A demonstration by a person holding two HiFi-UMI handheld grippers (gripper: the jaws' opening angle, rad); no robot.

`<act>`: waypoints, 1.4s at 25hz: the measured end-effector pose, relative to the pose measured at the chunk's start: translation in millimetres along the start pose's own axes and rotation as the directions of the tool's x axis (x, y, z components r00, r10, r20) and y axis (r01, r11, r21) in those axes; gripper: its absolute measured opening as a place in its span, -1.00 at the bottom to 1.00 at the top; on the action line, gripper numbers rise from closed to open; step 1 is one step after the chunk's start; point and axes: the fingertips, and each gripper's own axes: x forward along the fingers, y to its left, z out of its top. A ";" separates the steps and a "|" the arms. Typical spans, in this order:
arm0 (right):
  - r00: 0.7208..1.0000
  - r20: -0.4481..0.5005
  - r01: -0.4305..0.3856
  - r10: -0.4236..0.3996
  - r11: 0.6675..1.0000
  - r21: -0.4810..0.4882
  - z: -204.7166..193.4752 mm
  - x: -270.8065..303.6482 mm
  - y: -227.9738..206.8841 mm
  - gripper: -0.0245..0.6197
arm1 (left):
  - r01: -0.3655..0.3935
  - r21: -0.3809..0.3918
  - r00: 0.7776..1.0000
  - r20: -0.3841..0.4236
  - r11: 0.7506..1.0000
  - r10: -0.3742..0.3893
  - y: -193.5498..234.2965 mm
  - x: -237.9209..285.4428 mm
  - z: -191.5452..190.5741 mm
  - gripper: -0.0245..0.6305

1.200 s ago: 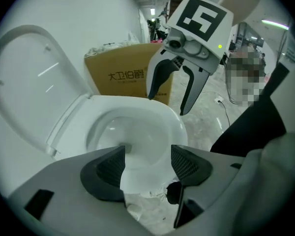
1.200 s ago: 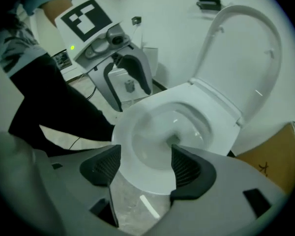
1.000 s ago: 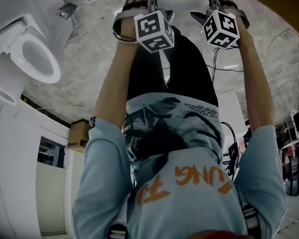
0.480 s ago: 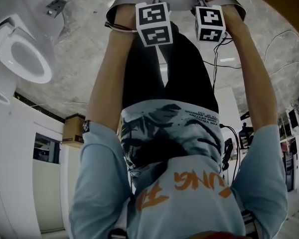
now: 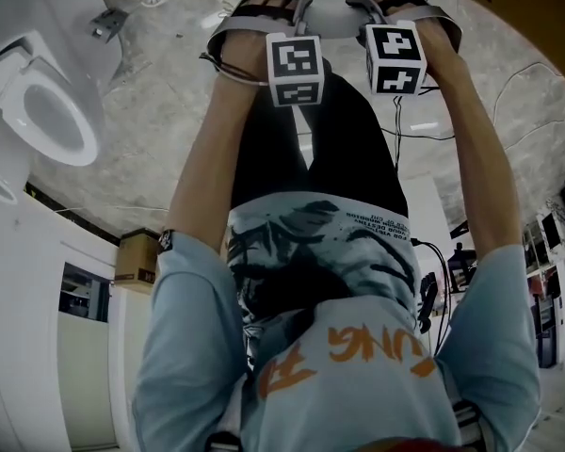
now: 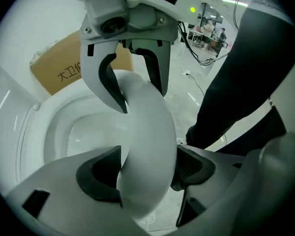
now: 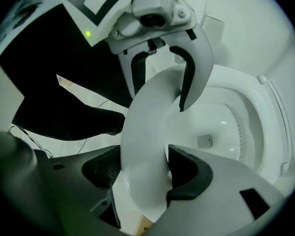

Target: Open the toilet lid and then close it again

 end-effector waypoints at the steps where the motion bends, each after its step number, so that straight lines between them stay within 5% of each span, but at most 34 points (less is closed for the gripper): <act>1: 1.000 0.011 0.000 0.000 1.000 0.004 1.4 -6.1 -0.9 0.00 | -0.031 0.009 1.000 -0.004 0.999 0.031 3.1 -3.2 -0.9 0.16; 9: 0.997 0.075 -0.022 0.020 0.999 0.033 13.8 -57.7 3.2 0.00 | -0.187 0.055 0.981 -0.035 0.981 0.189 11.9 -53.0 9.6 0.04; 14: 0.993 0.115 -0.012 0.004 0.998 0.068 28.5 -97.4 0.1 0.00 | -0.322 0.067 0.946 -0.010 0.944 0.323 21.1 -101.0 19.9 -0.11; 20: 0.979 0.169 0.095 -0.116 0.988 0.124 41.3 -167.0 -2.1 -0.05 | -0.397 0.012 0.918 0.032 0.918 0.396 33.2 -168.3 46.5 -0.22; 29: 0.906 0.223 0.300 -0.361 0.917 0.264 57.7 -257.5 -33.3 -0.10 | -0.482 0.067 0.875 -0.019 0.874 0.484 67.3 -245.1 45.3 -0.31; 35: 0.806 0.242 0.425 -0.540 0.813 0.398 64.0 -317.5 -53.3 -0.21 | -0.525 -0.035 0.851 0.011 0.851 0.525 95.5 -295.5 52.4 -0.29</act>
